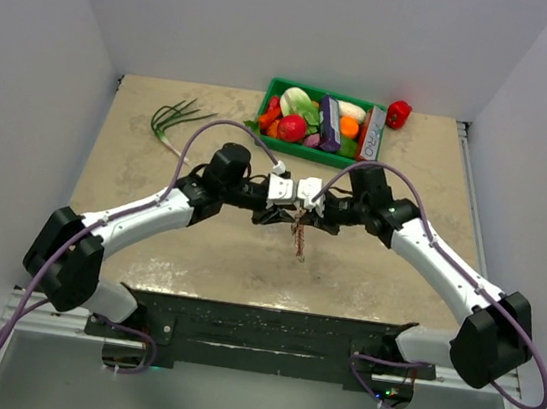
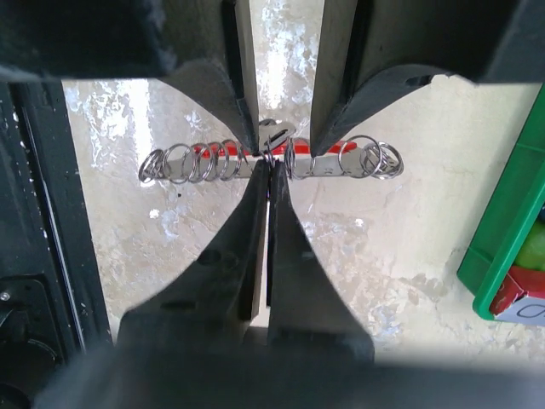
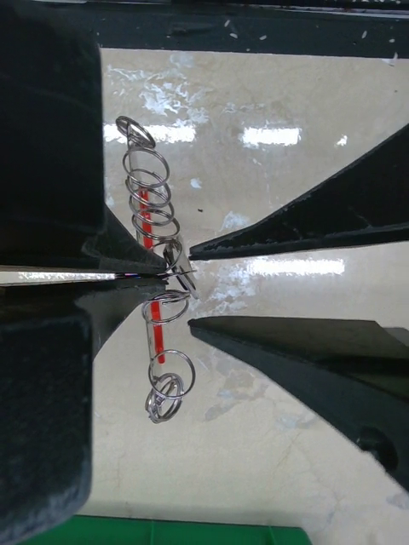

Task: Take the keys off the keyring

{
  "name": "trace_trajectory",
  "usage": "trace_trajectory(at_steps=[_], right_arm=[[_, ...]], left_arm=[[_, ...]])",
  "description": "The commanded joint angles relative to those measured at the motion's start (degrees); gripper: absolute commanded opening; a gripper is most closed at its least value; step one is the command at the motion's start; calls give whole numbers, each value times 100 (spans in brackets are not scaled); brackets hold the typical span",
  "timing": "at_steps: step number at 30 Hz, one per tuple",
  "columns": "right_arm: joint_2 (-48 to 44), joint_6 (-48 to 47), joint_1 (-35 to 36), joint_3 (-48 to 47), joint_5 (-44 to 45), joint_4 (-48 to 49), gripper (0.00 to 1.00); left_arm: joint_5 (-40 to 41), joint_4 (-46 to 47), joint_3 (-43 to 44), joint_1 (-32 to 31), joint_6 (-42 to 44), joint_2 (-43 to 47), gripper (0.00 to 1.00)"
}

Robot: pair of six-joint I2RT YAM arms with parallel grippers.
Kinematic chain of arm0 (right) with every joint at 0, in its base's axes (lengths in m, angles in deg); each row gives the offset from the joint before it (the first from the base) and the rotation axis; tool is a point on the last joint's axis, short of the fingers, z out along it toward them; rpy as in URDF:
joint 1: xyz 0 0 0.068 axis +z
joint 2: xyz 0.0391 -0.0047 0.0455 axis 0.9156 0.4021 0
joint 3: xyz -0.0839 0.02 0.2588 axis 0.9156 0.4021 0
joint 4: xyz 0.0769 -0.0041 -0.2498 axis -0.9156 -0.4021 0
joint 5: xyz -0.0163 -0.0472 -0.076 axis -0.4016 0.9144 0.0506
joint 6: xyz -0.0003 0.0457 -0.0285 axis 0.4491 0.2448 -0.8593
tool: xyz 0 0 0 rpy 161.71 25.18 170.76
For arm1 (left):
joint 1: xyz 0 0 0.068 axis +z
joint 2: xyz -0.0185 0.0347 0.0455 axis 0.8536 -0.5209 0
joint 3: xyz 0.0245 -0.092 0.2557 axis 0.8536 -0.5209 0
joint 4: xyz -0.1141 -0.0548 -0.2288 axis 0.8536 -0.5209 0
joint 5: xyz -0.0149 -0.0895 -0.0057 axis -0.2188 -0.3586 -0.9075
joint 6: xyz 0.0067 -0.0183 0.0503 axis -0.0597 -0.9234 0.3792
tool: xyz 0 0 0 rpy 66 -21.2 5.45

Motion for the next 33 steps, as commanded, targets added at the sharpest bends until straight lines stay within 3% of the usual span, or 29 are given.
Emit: trace_trajectory(at_steps=[1, 18, 33], right_arm=[[-212, 108, -237, -14, -597, 433, 0], [-256, 231, -361, 48, -817, 556, 0], [-238, 170, -361, 109, -808, 573, 0]], left_arm=[[-424, 208, 32, 174, -289, 142, 36], [-705, 270, 173, 209, -439, -51, 37], [-731, 278, 340, 192, -535, -218, 33]])
